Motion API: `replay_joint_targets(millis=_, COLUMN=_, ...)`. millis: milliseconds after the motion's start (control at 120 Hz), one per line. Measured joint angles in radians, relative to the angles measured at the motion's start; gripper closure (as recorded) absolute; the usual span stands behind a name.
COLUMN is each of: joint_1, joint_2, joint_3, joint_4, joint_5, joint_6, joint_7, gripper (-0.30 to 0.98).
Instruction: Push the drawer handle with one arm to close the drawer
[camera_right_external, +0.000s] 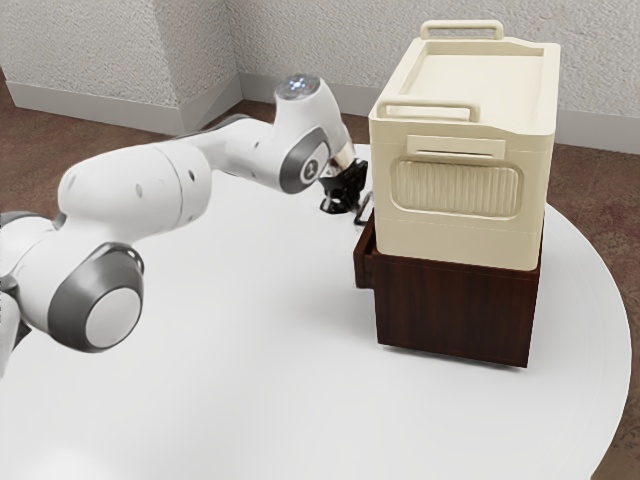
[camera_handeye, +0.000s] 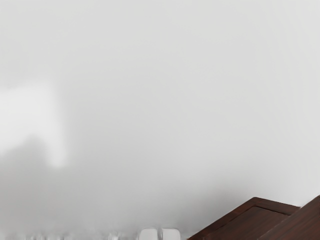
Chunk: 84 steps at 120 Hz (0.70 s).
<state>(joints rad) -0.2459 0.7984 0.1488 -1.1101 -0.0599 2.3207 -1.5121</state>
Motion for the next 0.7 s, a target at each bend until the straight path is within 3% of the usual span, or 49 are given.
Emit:
replay_joint_targets(millis=483, joint_1=-0.047, joint_2=-0.008, joint_3=0.009, joint_4=-0.008, joint_5=-0.008, joint_6=0.01, joint_7=0.011, gripper=0.79)
replay_joint_targets(millis=617, joint_1=-0.06, joint_2=-0.166, joint_3=0.069, joint_4=-0.234, joint_5=-0.067, joint_6=0.012, joint_7=0.015, gripper=0.79)
replay_joint_targets(millis=700, joint_1=-0.041, joint_2=-0.427, joint_3=0.086, joint_4=-0.484, joint_5=-0.081, joint_6=-0.021, joint_7=0.029, gripper=0.77)
